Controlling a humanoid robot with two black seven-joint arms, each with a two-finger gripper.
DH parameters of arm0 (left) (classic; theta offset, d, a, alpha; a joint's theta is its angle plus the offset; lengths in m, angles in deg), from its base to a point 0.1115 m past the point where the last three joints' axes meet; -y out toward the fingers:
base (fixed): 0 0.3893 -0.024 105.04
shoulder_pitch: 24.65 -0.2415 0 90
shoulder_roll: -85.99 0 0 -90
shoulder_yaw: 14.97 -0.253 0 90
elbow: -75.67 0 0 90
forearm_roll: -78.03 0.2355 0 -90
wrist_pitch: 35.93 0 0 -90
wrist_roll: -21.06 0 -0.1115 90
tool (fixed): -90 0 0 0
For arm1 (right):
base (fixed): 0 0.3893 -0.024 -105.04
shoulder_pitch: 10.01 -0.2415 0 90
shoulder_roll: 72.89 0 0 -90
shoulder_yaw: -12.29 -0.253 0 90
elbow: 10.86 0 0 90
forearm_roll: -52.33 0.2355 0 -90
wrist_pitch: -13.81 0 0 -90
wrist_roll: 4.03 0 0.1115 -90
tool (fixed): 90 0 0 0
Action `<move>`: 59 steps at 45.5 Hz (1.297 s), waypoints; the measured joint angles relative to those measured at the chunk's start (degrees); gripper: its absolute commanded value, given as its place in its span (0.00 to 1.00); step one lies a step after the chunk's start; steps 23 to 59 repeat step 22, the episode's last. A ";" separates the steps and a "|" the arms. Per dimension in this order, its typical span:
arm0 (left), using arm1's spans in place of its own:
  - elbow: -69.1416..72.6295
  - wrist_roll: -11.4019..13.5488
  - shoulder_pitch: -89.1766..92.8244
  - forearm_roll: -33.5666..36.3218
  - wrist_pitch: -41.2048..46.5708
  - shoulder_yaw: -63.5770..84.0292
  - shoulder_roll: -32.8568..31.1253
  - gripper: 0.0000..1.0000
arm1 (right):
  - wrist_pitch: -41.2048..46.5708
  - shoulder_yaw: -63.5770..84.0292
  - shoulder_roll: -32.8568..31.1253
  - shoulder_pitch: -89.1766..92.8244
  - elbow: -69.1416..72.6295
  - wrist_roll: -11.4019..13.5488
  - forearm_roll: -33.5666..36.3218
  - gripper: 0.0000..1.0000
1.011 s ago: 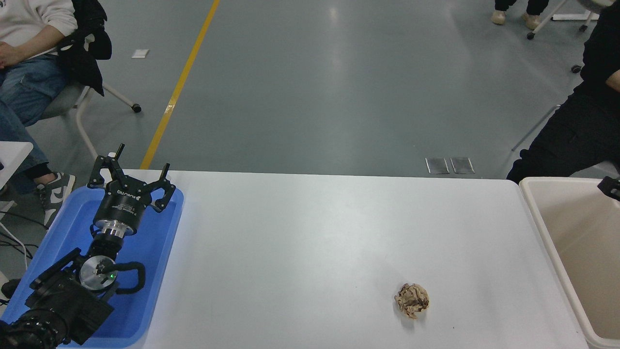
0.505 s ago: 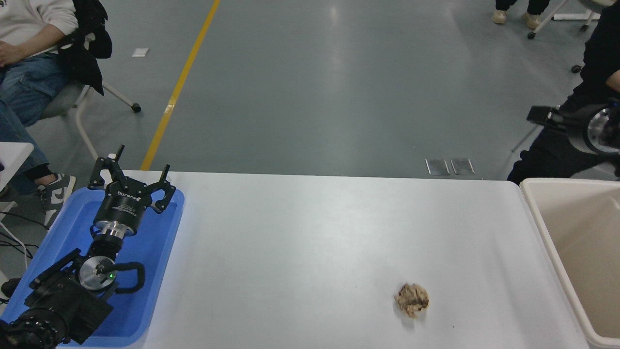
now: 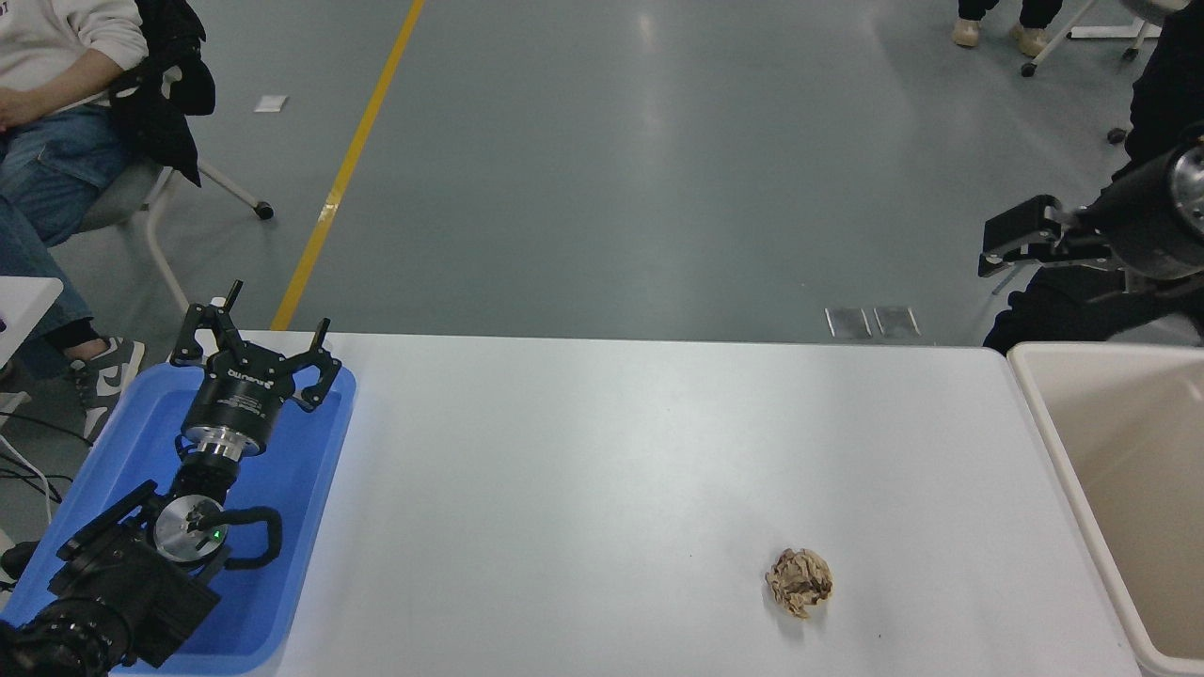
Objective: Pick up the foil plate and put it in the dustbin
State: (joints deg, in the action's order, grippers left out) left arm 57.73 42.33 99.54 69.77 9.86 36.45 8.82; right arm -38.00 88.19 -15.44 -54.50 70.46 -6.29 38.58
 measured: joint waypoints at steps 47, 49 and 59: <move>-0.01 0.00 0.00 0.00 0.00 0.00 0.00 1.00 | 6.12 -3.45 1.47 -4.56 2.55 0.06 -2.48 1.00; -0.01 0.00 0.00 0.00 0.00 0.00 0.00 1.00 | 6.12 -3.45 1.47 -4.56 2.55 0.06 -2.48 1.00; -0.01 0.00 0.00 0.00 0.00 0.00 0.00 1.00 | 6.12 -3.45 1.47 -4.56 2.55 0.06 -2.48 1.00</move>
